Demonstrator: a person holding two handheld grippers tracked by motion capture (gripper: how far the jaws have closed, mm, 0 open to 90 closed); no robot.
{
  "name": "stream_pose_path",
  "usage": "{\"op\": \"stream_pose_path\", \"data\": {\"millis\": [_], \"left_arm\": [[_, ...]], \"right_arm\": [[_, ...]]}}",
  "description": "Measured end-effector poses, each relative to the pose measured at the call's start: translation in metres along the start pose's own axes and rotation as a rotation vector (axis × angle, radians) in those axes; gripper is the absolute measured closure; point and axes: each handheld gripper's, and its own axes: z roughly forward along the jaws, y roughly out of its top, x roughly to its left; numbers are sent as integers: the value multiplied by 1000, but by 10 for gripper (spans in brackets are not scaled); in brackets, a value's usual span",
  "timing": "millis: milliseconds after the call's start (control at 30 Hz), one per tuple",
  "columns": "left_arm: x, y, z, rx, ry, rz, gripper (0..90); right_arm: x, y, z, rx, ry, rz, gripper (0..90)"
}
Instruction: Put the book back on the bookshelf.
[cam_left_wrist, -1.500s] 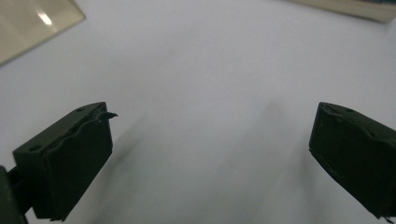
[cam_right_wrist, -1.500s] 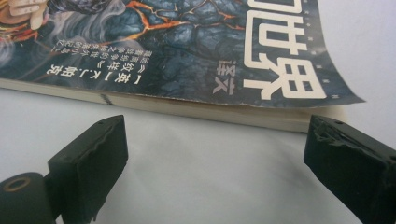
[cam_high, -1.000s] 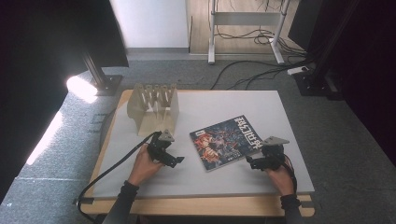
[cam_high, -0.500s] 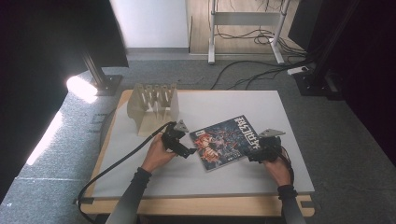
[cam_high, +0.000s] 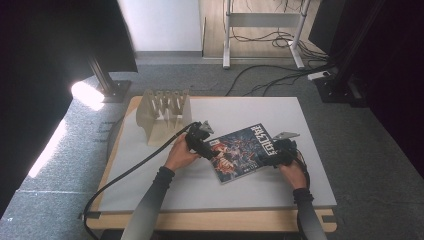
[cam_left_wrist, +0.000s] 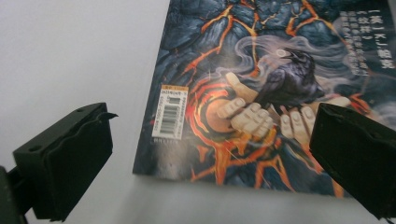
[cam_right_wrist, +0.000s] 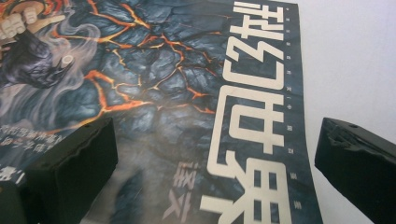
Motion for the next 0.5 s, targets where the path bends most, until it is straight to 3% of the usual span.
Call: {"op": "stream_pose_path", "data": {"millis": [300, 500], "left_arm": [[14, 0, 27, 13, -22, -22, 0], [19, -6, 38, 21, -75, -44, 0]], "right_arm": [[-10, 1, 12, 25, 14, 9, 0], [-13, -1, 16, 35, 32, 23, 0]]}}
